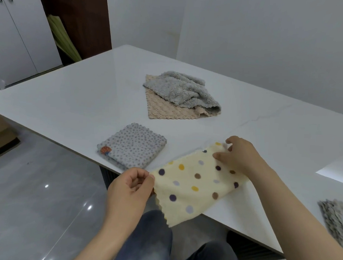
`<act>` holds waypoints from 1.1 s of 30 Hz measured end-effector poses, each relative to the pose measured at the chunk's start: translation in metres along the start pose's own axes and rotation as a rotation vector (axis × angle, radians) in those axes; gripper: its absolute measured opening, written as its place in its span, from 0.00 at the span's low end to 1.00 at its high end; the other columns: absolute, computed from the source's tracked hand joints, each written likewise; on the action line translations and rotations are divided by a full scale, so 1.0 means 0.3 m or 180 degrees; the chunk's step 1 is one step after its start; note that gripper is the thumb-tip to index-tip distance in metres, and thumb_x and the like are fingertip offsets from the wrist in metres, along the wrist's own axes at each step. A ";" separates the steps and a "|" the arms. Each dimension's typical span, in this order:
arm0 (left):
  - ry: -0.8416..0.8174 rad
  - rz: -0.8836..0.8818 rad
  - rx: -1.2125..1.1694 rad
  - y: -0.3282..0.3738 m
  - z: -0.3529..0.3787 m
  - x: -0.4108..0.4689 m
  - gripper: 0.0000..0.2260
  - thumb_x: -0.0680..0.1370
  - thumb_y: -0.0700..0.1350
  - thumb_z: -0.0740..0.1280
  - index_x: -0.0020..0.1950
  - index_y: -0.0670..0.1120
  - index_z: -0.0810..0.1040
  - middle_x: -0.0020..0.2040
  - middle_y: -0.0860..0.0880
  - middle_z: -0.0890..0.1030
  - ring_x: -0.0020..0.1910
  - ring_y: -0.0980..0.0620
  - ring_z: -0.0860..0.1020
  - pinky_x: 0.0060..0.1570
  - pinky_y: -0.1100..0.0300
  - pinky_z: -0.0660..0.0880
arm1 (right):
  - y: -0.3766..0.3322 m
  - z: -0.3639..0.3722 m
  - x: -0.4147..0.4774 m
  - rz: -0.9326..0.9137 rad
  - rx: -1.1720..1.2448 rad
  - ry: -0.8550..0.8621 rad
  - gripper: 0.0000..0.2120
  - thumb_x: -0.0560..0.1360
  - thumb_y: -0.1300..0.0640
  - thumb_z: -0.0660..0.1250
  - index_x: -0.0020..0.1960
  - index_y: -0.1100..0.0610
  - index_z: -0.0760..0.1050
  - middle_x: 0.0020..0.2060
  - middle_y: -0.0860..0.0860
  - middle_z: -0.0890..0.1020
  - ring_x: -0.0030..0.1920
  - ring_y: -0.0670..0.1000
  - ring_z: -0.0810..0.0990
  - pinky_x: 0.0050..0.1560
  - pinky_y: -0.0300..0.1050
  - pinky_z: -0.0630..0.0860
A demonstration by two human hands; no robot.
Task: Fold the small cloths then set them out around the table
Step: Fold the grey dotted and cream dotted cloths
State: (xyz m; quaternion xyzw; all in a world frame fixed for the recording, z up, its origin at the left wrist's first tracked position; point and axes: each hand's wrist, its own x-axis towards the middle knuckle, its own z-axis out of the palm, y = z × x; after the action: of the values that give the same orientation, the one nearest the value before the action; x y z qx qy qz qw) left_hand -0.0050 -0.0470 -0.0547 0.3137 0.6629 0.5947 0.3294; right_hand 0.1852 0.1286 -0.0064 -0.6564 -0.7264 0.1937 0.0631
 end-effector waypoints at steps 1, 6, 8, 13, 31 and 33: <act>-0.0002 0.0016 0.0027 0.002 -0.002 0.001 0.08 0.75 0.38 0.68 0.35 0.45 0.79 0.32 0.46 0.82 0.32 0.49 0.81 0.38 0.51 0.79 | 0.000 -0.008 0.006 0.0031 0.0050 -0.0048 0.17 0.72 0.50 0.71 0.56 0.57 0.73 0.49 0.52 0.76 0.50 0.53 0.75 0.44 0.45 0.71; 0.0060 0.0179 0.0106 0.038 -0.014 0.010 0.08 0.75 0.38 0.67 0.35 0.42 0.77 0.32 0.43 0.81 0.33 0.45 0.79 0.40 0.44 0.78 | 0.016 -0.038 0.006 -0.0140 0.0900 -0.0184 0.20 0.68 0.54 0.75 0.34 0.58 0.64 0.30 0.51 0.65 0.30 0.50 0.63 0.30 0.42 0.56; 0.0069 0.0290 0.0092 0.060 -0.026 0.016 0.08 0.73 0.42 0.69 0.35 0.44 0.77 0.32 0.43 0.81 0.34 0.42 0.79 0.42 0.43 0.78 | 0.031 -0.064 -0.019 -0.0232 0.1544 -0.0076 0.20 0.69 0.52 0.75 0.33 0.59 0.65 0.30 0.52 0.65 0.30 0.49 0.63 0.31 0.42 0.57; 0.0119 0.0476 -0.0288 0.126 -0.052 0.060 0.09 0.70 0.49 0.67 0.37 0.44 0.75 0.33 0.44 0.77 0.35 0.46 0.75 0.45 0.42 0.77 | 0.038 -0.140 -0.090 -0.0586 0.2324 0.0629 0.12 0.73 0.50 0.72 0.37 0.57 0.78 0.32 0.52 0.76 0.33 0.48 0.73 0.36 0.42 0.68; 0.0813 0.1913 0.0894 0.207 0.001 0.074 0.03 0.77 0.47 0.57 0.47 0.49 0.67 0.29 0.52 0.75 0.33 0.59 0.73 0.34 0.73 0.66 | 0.030 -0.163 -0.211 -0.0941 0.2179 0.2222 0.22 0.77 0.54 0.67 0.30 0.62 0.64 0.24 0.47 0.63 0.27 0.46 0.60 0.27 0.35 0.56; 0.0797 0.1899 0.0818 0.225 0.008 0.060 0.03 0.77 0.47 0.58 0.46 0.49 0.69 0.34 0.56 0.76 0.37 0.64 0.75 0.36 0.76 0.67 | 0.019 -0.171 -0.229 -0.0941 0.2199 0.2307 0.22 0.77 0.54 0.67 0.31 0.67 0.65 0.24 0.49 0.62 0.27 0.47 0.61 0.27 0.36 0.56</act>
State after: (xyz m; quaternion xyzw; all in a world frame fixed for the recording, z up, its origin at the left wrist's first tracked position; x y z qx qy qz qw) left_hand -0.0118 -0.0246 0.0113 0.4572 0.6468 0.6102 0.0151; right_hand 0.2170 0.0719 0.0497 -0.5126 -0.6366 0.1714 0.5501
